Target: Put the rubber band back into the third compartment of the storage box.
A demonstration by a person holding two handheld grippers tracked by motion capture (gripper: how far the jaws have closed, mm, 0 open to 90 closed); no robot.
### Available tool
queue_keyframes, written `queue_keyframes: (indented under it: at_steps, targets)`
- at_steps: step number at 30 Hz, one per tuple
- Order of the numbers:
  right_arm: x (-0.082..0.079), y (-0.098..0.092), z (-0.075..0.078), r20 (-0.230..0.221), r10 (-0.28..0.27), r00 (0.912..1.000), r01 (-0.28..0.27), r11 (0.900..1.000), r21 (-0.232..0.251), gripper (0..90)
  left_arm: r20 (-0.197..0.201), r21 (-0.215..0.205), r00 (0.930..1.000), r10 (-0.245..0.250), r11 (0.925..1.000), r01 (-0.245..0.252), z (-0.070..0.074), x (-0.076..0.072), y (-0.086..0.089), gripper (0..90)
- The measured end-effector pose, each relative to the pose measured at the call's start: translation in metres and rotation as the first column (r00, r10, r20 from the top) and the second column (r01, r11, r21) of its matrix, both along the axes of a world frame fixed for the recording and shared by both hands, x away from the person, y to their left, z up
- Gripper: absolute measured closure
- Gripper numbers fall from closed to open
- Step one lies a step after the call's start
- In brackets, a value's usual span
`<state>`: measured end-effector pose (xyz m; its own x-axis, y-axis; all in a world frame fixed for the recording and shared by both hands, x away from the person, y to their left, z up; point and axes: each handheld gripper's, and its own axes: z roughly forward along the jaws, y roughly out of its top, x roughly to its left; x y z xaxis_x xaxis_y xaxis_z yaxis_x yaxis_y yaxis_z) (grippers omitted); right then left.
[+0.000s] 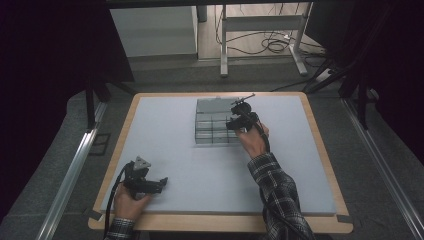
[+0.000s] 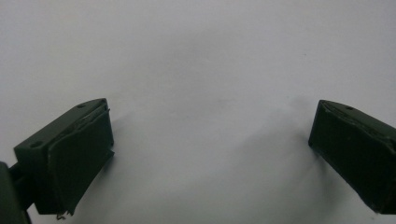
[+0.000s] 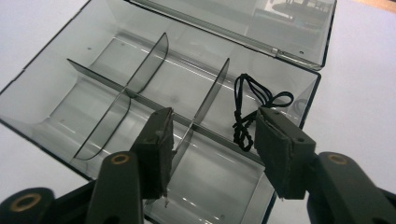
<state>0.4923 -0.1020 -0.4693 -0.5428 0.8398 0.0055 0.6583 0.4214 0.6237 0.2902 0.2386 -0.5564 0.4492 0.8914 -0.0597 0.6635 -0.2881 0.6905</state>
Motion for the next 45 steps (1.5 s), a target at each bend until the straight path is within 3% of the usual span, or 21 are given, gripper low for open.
queue_keyframes:
  at_steps: [13, 21, 45]
  targets:
    - [-0.012, -0.002, 0.006, 0.025, 0.037, 0.9990, -0.037, 0.999, 0.009, 36.7, 0.000, 0.001, 1.0000, -0.001, 1.0000, 0.001, 0.000, 0.000, 0.000, 0.0]
    - [-0.022, -0.002, 0.009, 0.039, 0.069, 0.9969, -0.068, 0.998, -0.011, 33.0, -0.002, 0.004, 1.0000, -0.003, 1.0000, 0.003, 0.000, 0.000, 0.000, 0.0]
    - [-0.045, -0.009, 0.007, 0.038, 0.121, 0.9919, -0.121, 0.993, -0.018, 26.6, 0.000, 0.000, 1.0000, 0.000, 1.0000, 0.000, 0.000, 0.000, 0.000, 0.0]
